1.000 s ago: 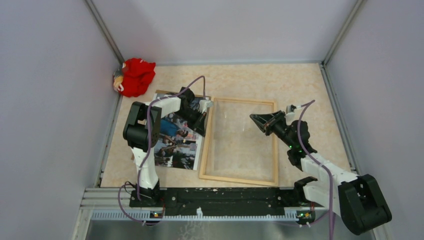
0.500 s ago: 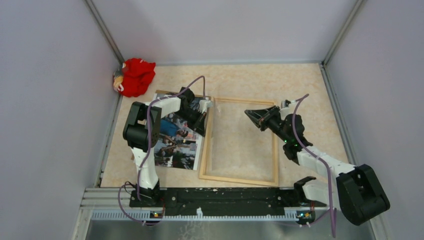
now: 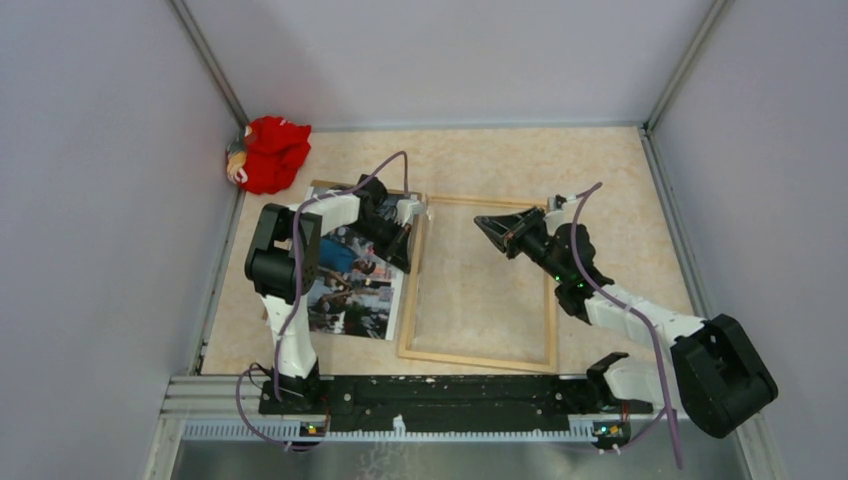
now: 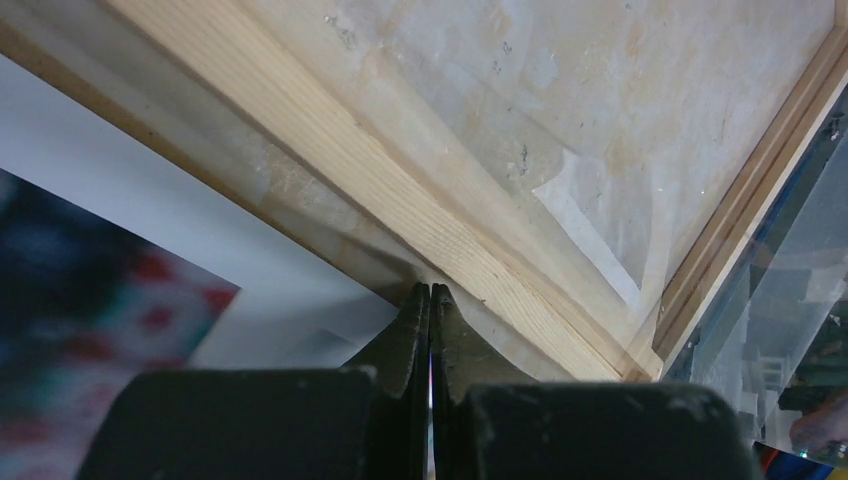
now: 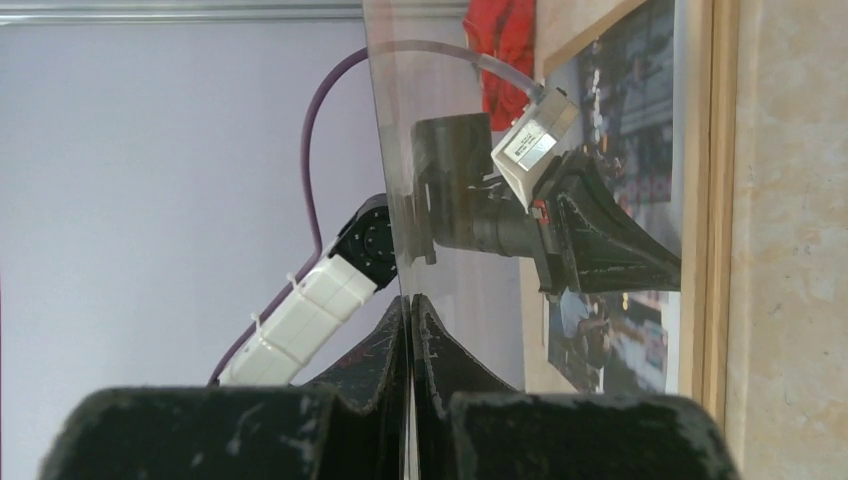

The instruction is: Put the photo into the frame

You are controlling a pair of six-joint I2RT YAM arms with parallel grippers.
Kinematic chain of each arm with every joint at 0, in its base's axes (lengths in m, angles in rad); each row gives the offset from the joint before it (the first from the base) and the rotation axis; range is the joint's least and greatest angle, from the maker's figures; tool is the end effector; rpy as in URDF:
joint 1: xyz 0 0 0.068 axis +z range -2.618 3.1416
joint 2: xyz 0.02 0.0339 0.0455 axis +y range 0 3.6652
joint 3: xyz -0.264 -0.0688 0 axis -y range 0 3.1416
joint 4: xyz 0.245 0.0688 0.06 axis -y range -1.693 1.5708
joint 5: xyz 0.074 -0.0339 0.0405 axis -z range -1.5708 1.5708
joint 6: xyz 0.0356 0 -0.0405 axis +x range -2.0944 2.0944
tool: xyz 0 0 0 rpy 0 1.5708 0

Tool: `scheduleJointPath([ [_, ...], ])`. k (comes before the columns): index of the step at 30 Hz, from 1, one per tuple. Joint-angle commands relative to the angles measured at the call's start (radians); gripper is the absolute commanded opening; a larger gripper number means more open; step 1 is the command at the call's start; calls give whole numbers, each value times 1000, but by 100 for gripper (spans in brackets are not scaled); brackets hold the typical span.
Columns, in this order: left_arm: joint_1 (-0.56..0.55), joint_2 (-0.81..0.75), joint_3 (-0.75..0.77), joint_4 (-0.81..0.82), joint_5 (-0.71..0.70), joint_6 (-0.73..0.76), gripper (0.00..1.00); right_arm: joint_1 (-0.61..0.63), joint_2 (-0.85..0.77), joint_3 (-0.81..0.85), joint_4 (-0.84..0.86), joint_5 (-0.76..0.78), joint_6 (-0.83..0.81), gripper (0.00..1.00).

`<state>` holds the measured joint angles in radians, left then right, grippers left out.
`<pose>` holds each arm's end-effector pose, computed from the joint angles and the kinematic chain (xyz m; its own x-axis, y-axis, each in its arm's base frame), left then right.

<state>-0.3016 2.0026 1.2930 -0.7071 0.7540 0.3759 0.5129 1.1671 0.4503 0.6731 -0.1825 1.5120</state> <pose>0.3468 -0.1334 0.1404 -0.7613 0.5171 -0.3911 0.6411 0.5107 -0.5729 0.2141 0.1280 0.2358 -0.6417 0.7653 -0.0508 0.0004 0.0665 0.9978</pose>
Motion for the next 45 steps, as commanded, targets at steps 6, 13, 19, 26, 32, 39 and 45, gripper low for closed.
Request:
scheduleJointPath([
  [6, 49, -47, -42, 16, 38, 2, 0, 31, -17, 14, 37, 48, 30, 0],
  [13, 56, -49, -55, 25, 54, 2, 0, 6, -139, -86, 11, 49, 28, 0],
  [19, 56, -50, -64, 38, 66, -4, 0, -25, -223, -110, -56, 35, 3, 0],
  [26, 55, -50, -68, 44, 70, -8, 0, -75, -207, -65, -39, -91, -44, 0],
  [32, 56, -53, -66, 42, 65, -8, 0, -132, -183, -7, -17, -220, -85, 0],
  [39, 56, -49, -63, 43, 65, -9, 0, -146, -201, 31, -113, -251, -140, 0],
  [45, 56, -47, -64, 45, 61, -8, 0, -146, -212, 15, -92, -252, -114, 0],
])
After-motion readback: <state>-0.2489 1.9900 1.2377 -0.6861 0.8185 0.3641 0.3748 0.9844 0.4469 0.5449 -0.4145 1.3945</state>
